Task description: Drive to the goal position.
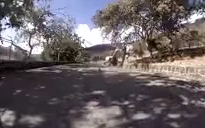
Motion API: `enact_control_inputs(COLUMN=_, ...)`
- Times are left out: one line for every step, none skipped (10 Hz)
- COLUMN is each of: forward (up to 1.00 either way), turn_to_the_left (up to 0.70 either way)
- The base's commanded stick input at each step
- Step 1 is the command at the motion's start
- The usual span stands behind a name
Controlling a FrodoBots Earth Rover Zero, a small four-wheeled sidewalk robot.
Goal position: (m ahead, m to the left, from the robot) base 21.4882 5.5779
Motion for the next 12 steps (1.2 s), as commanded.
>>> enact_control_inputs(forward=0.70, turn_to_the_left=0.00)
enact_control_inputs(forward=0.70, turn_to_the_left=0.00)
enact_control_inputs(forward=0.70, turn_to_the_left=0.00)
enact_control_inputs(forward=0.70, turn_to_the_left=0.00)
enact_control_inputs(forward=0.70, turn_to_the_left=0.00)
enact_control_inputs(forward=0.70, turn_to_the_left=0.00)
enact_control_inputs(forward=0.70, turn_to_the_left=0.27)
enact_control_inputs(forward=0.70, turn_to_the_left=0.27)
enact_control_inputs(forward=0.70, turn_to_the_left=0.27)
enact_control_inputs(forward=0.70, turn_to_the_left=0.27)
enact_control_inputs(forward=0.70, turn_to_the_left=0.27)
enact_control_inputs(forward=0.70, turn_to_the_left=0.00)
